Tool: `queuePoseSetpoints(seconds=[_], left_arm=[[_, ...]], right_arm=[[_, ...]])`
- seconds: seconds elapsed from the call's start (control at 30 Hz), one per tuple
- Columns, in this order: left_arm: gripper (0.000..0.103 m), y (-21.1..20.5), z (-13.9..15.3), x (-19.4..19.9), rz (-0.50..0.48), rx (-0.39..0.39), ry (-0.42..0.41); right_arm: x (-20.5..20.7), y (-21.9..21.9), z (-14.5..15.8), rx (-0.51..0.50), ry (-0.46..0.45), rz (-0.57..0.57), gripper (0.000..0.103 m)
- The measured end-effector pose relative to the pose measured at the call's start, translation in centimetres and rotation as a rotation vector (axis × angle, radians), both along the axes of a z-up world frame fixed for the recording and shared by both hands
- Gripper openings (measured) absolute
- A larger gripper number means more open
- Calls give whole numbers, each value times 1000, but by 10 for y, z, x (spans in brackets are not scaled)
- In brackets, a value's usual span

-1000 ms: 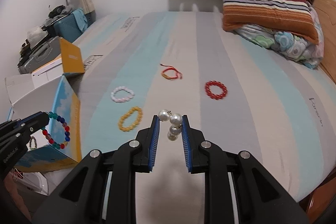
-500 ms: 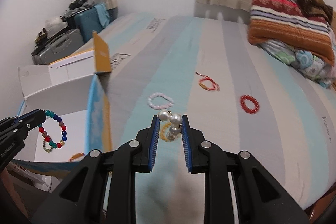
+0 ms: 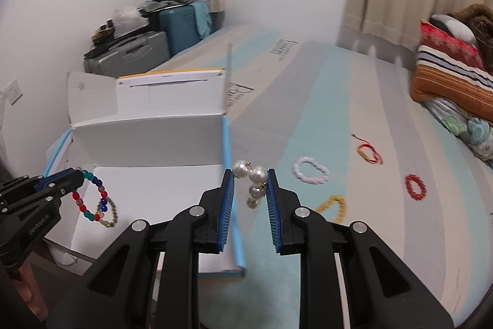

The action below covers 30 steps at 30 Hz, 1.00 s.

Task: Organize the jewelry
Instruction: 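Carry the glass bracelet and pearl earrings to the white box with both tools, then open both tools to drop the bracelet and earrings into the box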

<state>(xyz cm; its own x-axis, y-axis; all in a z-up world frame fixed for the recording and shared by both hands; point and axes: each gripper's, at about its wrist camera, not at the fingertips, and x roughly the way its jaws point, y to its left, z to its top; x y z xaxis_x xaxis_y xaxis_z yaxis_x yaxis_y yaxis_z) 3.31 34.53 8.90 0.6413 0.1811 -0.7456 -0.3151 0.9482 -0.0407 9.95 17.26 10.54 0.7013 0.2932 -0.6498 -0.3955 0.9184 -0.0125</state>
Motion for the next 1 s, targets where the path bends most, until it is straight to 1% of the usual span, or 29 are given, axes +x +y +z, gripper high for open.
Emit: queuePoseSetpoints(seconds=[0.1,0.2,0.27,0.43,0.67,0.93,1.0], left_arm=[[9,17,-7,-6,29,-11,9],[9,31,-12,-11,54,-10,17],[9,38,-17,-13,65,-11,26],[9,50,-28,-16,80,-22,48],[9,61,-42,-16,90,-36,78],[10,64,-49,-15,97,-51,93],[11,62,-45,-17,101,-44,80]], right_arm=[[-7,23,-2,-17,-17,42,20],[-11,41,-7,-28,-15,80,20],[-12,55,-13,-42,2,100,20],[-9,73,-30,-58,51,104,20],[-6,81,-49,-86,93,105,20],[-4,82,-57,-87,120,93,21],[-5,80,-57,-80,125,87,27]])
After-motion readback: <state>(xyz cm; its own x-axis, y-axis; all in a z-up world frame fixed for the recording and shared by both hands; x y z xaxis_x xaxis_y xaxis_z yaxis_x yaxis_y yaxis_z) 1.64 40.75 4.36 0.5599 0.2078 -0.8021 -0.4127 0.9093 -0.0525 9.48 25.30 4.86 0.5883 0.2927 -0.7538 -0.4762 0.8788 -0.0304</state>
